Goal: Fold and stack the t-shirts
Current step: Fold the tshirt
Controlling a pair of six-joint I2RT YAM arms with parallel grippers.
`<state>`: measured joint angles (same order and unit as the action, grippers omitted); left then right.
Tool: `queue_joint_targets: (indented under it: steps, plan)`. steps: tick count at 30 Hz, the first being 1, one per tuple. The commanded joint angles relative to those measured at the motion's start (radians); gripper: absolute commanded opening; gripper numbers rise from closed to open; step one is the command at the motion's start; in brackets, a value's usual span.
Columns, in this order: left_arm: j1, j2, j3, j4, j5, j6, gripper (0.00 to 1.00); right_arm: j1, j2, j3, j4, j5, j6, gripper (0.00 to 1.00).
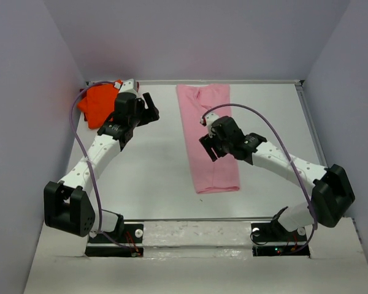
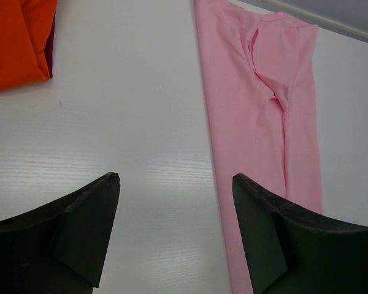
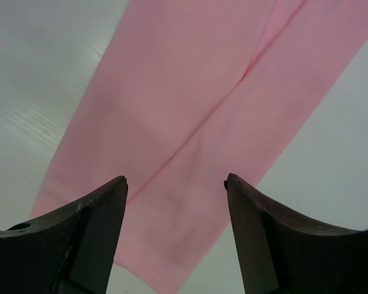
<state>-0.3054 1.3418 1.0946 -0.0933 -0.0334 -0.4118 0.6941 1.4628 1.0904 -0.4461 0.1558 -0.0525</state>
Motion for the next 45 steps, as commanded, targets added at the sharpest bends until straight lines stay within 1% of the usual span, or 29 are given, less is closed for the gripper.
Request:
queue_joint_targets:
  steps: [1, 3, 7, 10, 13, 16, 20, 23, 27, 30, 36, 42, 45]
  plan:
    - [0.002, -0.038, 0.022, 0.037, 0.006, 0.011, 0.83, 0.08, -0.061, 0.016, -0.037, 0.191, -0.061, 0.71]
    - [-0.001, -0.038, 0.019, 0.037, 0.0, 0.015, 0.83, 0.122, -0.062, -0.007, -0.033, 0.215, -0.087, 0.7]
    - [-0.004, -0.027, 0.022, 0.032, -0.002, 0.018, 0.83, 0.165, -0.018, -0.032, -0.063, 0.272, -0.106, 0.7]
    - [-0.008, -0.018, 0.025, 0.029, 0.001, 0.019, 0.84, 0.218, -0.002, -0.023, -0.11, 0.275, -0.084, 0.69]
    - [-0.008, -0.016, 0.027, 0.026, 0.009, 0.016, 0.83, 0.283, -0.001, -0.049, -0.152, 0.304, -0.066, 0.69]
    - [-0.009, -0.02, 0.027, 0.027, 0.015, 0.016, 0.84, 0.334, -0.005, -0.083, -0.161, 0.326, -0.049, 0.69]
    - [-0.008, -0.018, 0.027, 0.029, 0.02, 0.015, 0.84, 0.404, 0.004, -0.084, -0.204, 0.344, -0.012, 0.69]
    - [-0.011, -0.018, 0.027, 0.029, 0.026, 0.013, 0.84, 0.482, 0.039, -0.08, -0.22, 0.346, 0.023, 0.69]
    - [-0.02, -0.016, 0.024, 0.027, 0.018, 0.015, 0.84, 0.542, 0.128, -0.072, -0.233, 0.34, 0.042, 0.69]
    - [-0.024, -0.015, 0.024, 0.027, 0.013, 0.018, 0.84, 0.553, 0.183, -0.069, -0.238, 0.324, 0.037, 0.67]
    - [-0.031, -0.016, 0.027, 0.026, 0.006, 0.019, 0.84, 0.562, 0.212, -0.046, -0.275, 0.347, 0.049, 0.66]
    - [-0.032, -0.021, 0.024, 0.027, 0.006, 0.019, 0.84, 0.562, 0.251, -0.046, -0.276, 0.378, 0.049, 0.65]
    - [-0.041, -0.021, 0.024, 0.026, 0.0, 0.021, 0.84, 0.562, 0.26, -0.047, -0.276, 0.392, 0.049, 0.61]
